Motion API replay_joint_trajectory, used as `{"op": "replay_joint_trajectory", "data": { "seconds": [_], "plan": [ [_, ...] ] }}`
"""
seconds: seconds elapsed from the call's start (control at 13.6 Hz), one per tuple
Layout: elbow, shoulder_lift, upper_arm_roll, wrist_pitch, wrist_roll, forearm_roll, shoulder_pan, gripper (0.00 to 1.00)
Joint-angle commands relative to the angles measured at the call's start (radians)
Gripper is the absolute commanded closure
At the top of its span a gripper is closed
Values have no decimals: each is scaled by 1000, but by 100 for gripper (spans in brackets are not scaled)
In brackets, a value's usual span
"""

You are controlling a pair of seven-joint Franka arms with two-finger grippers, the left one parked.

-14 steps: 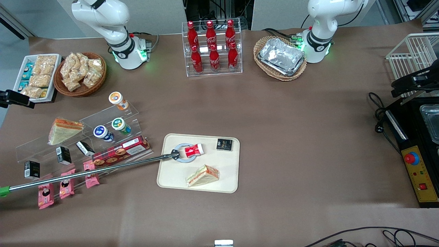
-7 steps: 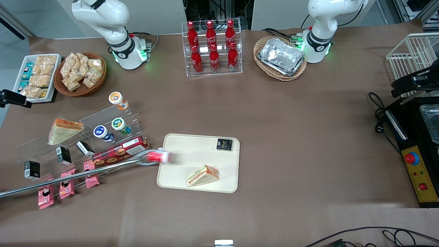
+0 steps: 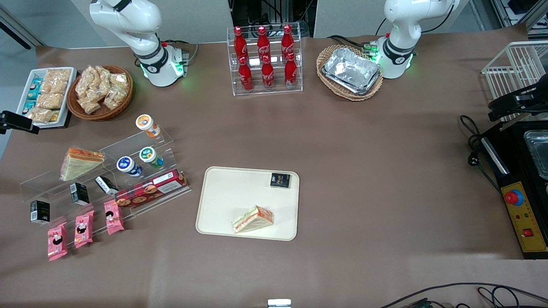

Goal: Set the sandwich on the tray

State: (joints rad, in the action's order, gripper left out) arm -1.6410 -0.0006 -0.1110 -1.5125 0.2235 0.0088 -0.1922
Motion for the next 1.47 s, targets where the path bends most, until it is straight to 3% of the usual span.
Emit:
{"op": "replay_joint_trajectory", "data": {
  "seconds": [0.0,1.4],
  "plan": [
    [12,1,1,15,8,-6,-9,0],
    [6,8,-50,14,33,-10,-24,0]
  ]
}}
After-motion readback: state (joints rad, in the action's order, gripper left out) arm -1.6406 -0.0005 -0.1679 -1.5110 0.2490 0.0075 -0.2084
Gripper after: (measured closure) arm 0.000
